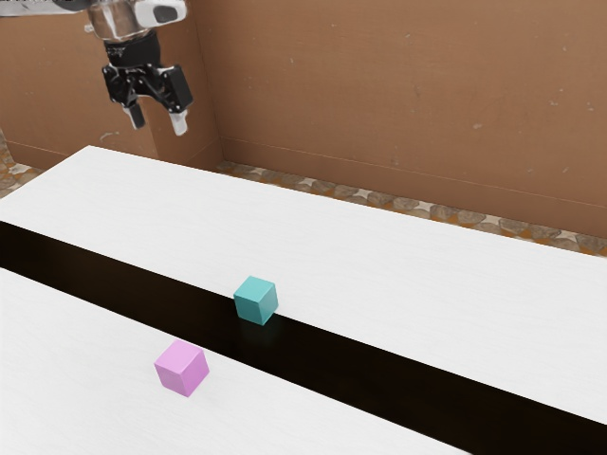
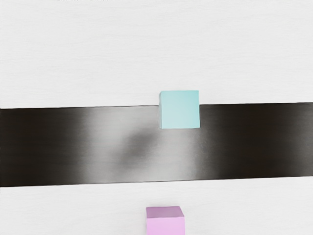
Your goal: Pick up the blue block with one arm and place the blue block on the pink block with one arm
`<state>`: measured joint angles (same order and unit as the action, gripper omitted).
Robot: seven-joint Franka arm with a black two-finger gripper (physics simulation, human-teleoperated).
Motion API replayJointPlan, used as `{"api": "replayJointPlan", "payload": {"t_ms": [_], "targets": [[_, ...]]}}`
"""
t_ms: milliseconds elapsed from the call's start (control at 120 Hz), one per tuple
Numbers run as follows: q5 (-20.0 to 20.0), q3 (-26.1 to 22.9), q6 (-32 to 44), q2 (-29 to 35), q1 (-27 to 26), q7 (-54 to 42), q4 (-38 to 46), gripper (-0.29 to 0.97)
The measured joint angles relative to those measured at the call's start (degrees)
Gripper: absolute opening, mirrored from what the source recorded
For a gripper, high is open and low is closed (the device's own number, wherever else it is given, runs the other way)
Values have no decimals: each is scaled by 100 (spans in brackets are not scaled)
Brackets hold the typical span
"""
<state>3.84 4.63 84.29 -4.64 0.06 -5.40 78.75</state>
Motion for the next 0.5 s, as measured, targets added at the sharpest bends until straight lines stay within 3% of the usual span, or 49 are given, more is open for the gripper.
{"api": "replayJointPlan", "payload": {"t_ms": [100, 283, 500], "targets": [[73, 5, 118, -121, 178, -3, 65, 68], [-121, -577, 958, -752, 67, 172, 969, 68], [-206, -892, 2923, -533, 90, 328, 3157, 68]]}}
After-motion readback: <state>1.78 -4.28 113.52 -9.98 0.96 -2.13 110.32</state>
